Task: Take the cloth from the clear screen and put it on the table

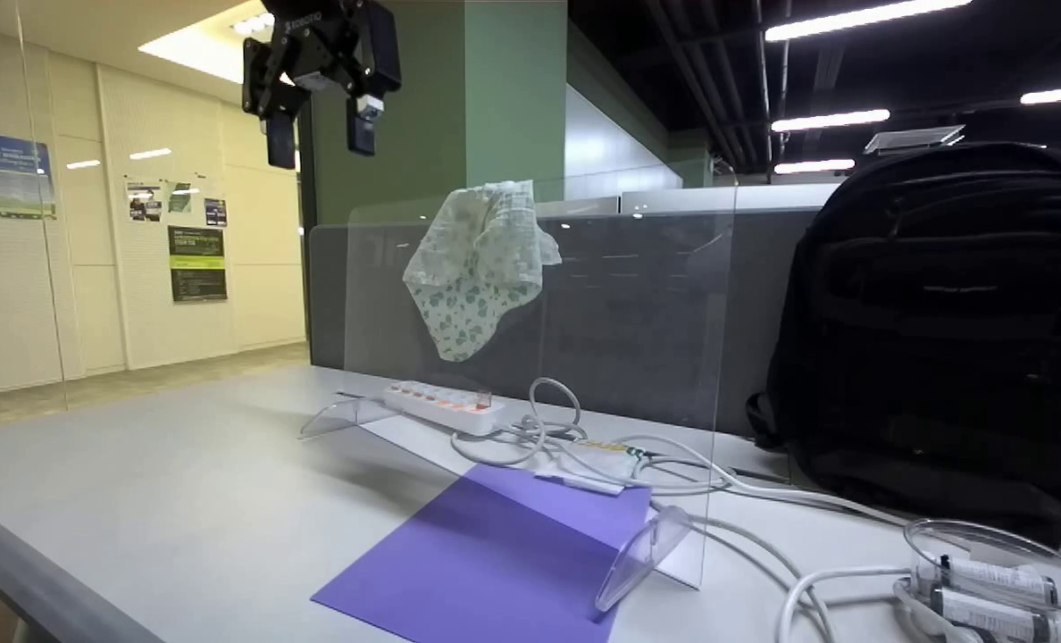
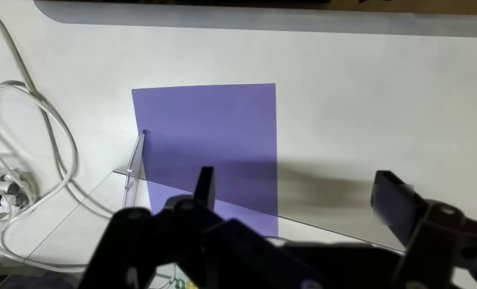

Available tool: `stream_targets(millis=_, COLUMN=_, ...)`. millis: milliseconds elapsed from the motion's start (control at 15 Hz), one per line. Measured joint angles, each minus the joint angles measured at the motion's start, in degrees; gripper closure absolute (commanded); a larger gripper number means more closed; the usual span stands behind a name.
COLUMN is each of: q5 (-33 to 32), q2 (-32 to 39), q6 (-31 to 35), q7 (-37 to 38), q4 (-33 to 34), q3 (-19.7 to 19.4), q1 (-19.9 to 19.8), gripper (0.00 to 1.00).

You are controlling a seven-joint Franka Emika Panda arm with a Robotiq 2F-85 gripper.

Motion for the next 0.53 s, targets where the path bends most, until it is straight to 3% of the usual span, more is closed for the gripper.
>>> stream_targets(millis=533, q5=-0.02, q2=0.03, q6=0.48, q7=0.35, q4=-0.03, q3=0.07, q1=-0.04, gripper=0.0)
